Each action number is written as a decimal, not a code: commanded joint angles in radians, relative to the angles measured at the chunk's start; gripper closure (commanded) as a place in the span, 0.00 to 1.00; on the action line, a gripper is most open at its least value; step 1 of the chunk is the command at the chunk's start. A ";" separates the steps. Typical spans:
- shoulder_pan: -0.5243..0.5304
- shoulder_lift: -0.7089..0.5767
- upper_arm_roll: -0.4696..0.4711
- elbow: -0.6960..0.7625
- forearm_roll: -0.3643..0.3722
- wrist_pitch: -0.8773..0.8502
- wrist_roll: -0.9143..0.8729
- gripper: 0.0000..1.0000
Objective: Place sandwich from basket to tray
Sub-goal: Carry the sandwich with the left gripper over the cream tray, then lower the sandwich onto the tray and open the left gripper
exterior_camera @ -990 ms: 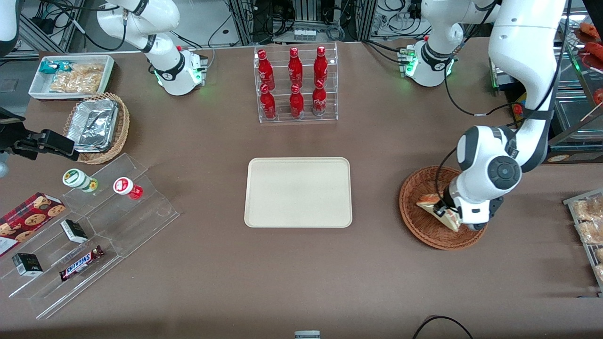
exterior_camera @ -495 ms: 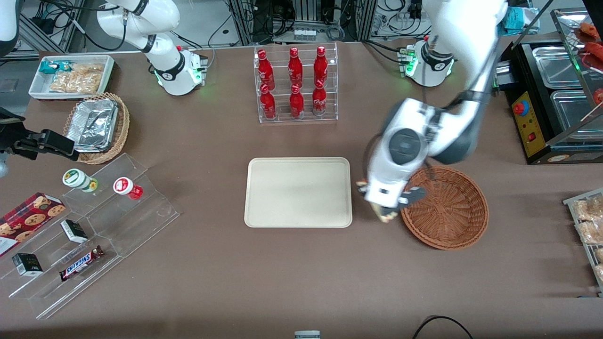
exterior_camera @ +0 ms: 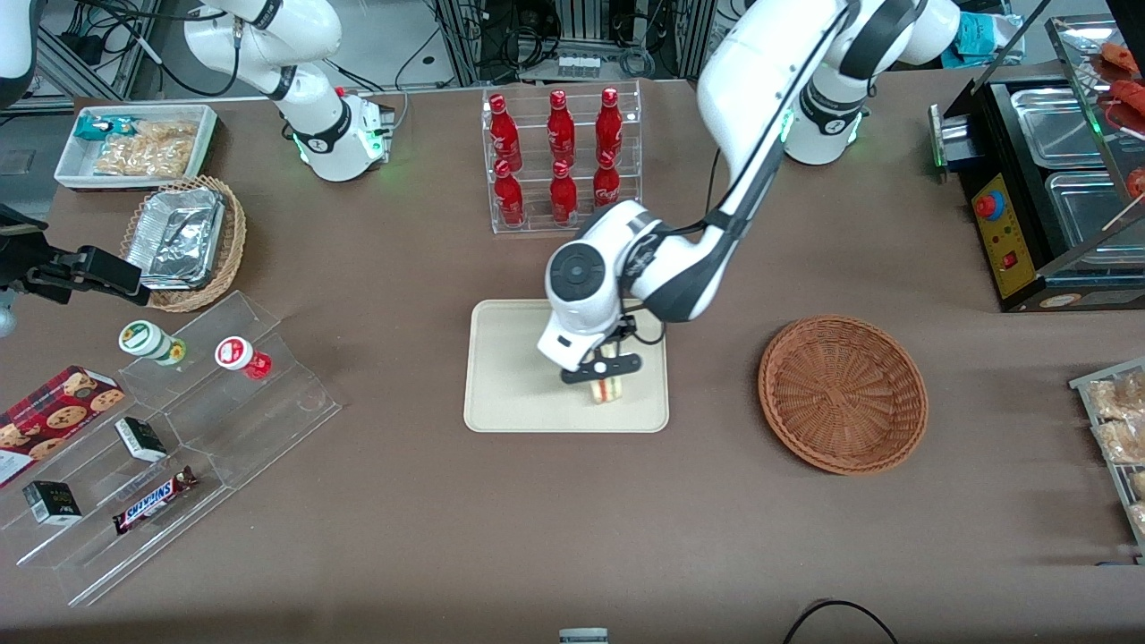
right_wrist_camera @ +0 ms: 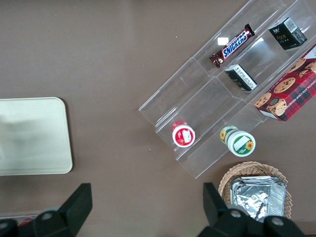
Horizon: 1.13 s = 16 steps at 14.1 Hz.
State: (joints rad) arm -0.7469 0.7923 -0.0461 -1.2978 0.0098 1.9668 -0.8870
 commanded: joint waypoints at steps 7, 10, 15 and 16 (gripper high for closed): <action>-0.032 0.116 -0.014 0.109 0.012 0.056 0.060 0.67; -0.031 0.104 -0.014 0.110 0.012 0.056 0.060 0.00; 0.013 -0.065 -0.003 0.074 0.016 -0.003 0.060 0.00; 0.036 -0.134 -0.003 0.031 0.018 -0.046 0.068 0.00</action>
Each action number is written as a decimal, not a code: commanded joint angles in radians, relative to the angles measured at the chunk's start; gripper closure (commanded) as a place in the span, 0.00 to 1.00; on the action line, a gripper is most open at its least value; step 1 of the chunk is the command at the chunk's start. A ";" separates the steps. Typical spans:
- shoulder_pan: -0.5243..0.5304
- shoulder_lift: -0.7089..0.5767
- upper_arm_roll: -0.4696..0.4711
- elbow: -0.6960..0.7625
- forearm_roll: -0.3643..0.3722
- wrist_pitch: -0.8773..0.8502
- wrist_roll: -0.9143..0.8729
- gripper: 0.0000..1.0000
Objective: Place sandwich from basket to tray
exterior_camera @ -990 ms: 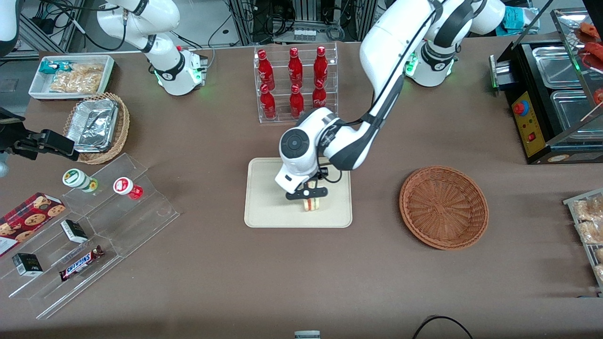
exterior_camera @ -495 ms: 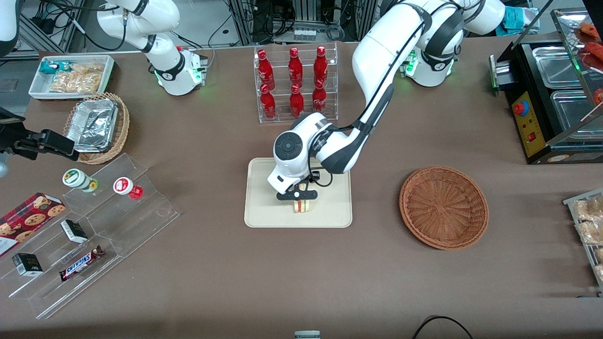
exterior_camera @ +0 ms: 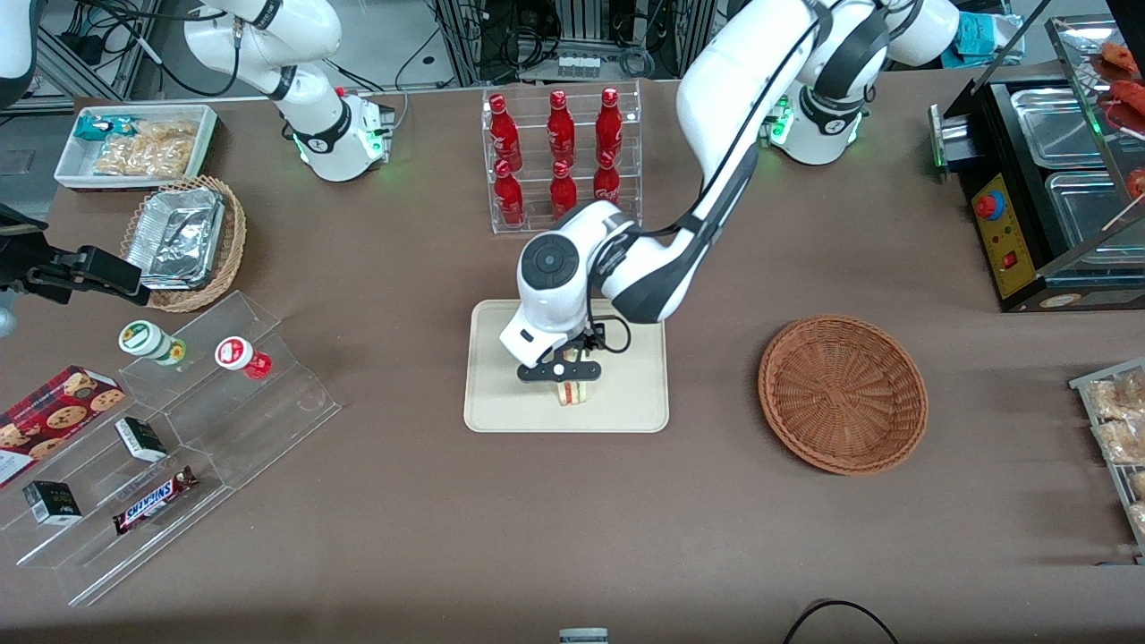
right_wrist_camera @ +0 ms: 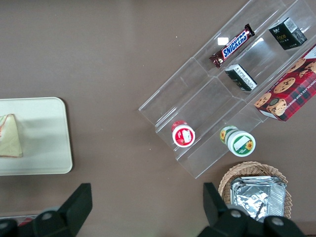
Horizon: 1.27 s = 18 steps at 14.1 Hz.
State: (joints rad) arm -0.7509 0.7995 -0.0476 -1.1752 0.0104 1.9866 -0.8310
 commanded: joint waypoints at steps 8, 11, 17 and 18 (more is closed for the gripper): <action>0.316 -0.636 -0.001 -0.466 0.020 -0.275 0.309 0.01; 0.451 -0.782 -0.001 -0.595 0.020 -0.305 0.488 0.00; 0.654 -0.879 -0.001 -0.592 0.017 -0.409 0.726 0.00; 0.686 -0.887 -0.001 -0.583 0.014 -0.420 0.777 0.00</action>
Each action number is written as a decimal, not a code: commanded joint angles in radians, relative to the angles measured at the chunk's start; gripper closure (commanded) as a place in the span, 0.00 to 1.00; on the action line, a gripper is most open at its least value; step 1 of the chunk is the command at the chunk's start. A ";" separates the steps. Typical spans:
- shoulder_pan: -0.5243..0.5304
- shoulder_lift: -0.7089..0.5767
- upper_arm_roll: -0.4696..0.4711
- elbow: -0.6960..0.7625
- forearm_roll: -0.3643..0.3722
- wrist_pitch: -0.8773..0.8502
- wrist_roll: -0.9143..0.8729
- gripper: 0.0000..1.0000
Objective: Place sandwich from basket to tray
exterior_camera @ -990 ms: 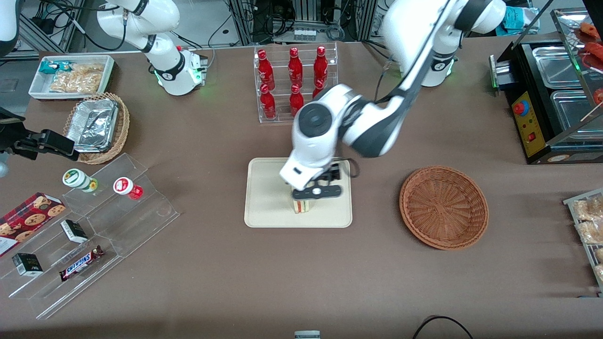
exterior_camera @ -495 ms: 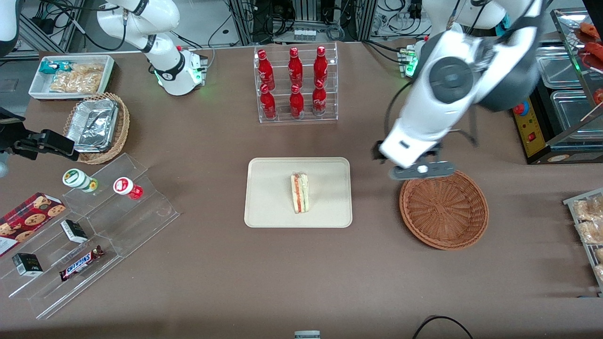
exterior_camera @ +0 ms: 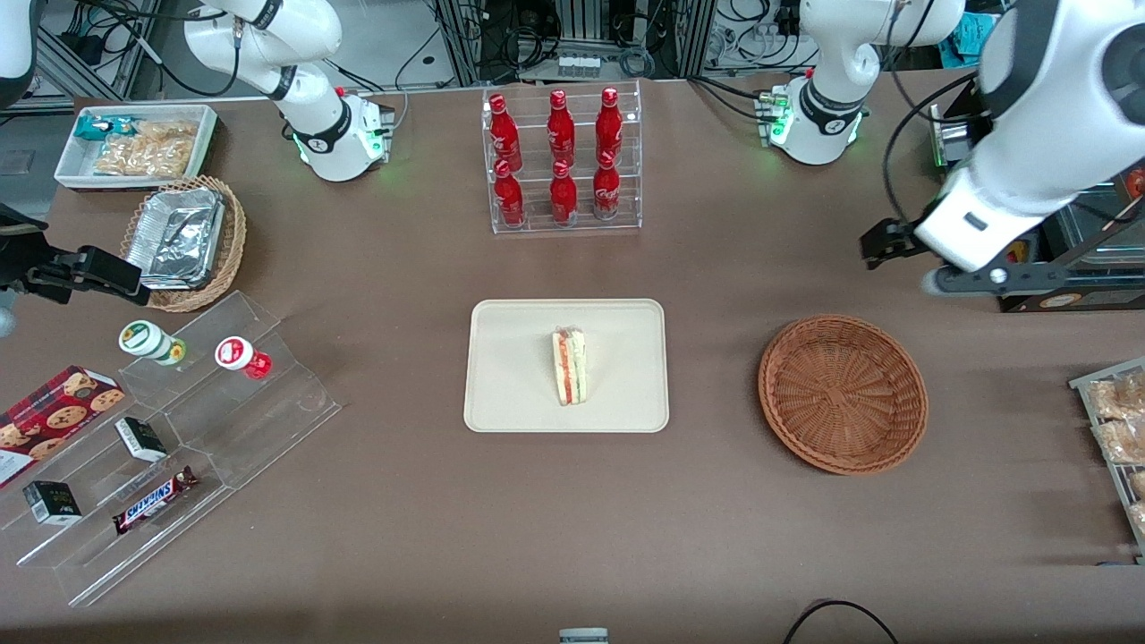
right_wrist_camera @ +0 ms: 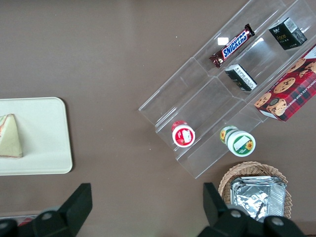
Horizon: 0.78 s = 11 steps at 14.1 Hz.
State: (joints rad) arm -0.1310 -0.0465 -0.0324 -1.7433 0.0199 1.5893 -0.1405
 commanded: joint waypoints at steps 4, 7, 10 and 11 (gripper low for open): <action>0.085 -0.033 -0.017 0.044 -0.001 -0.028 0.116 0.00; 0.085 -0.023 -0.018 0.088 -0.003 -0.026 0.113 0.00; 0.085 -0.022 -0.018 0.097 -0.009 -0.023 0.108 0.00; 0.085 -0.022 -0.018 0.102 -0.011 -0.023 0.107 0.00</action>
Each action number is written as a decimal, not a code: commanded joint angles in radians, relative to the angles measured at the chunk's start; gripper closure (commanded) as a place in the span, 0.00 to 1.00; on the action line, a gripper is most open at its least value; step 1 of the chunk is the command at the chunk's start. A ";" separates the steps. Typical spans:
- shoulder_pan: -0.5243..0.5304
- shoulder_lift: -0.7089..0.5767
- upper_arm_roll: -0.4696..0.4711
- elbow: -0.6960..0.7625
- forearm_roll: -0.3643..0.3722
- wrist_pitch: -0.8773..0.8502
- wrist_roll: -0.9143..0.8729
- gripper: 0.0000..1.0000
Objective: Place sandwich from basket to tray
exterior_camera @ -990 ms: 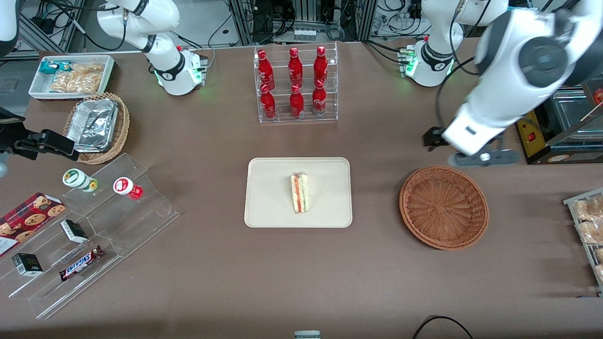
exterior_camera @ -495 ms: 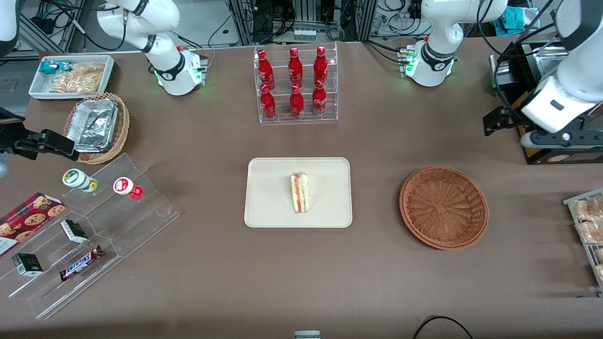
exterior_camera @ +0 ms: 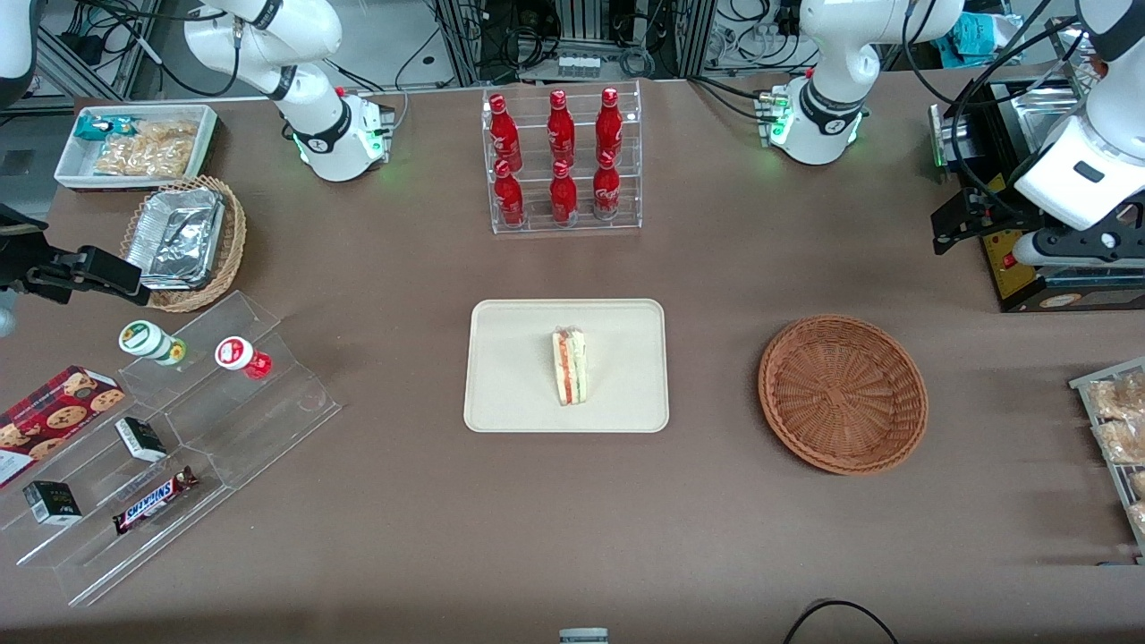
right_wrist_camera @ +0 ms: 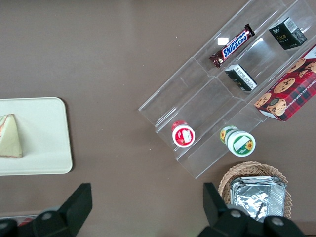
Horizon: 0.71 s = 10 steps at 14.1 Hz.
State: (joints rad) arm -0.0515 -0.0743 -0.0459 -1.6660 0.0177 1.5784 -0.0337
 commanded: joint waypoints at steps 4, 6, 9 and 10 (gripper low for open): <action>0.005 0.019 -0.005 0.037 -0.008 -0.006 0.000 0.00; 0.007 0.063 -0.005 0.086 -0.021 -0.006 -0.005 0.00; 0.008 0.100 -0.003 0.137 -0.056 -0.014 -0.023 0.00; 0.009 0.100 -0.003 0.135 -0.056 -0.015 -0.025 0.00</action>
State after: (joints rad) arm -0.0512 -0.0016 -0.0452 -1.5754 -0.0233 1.5815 -0.0463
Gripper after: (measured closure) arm 0.000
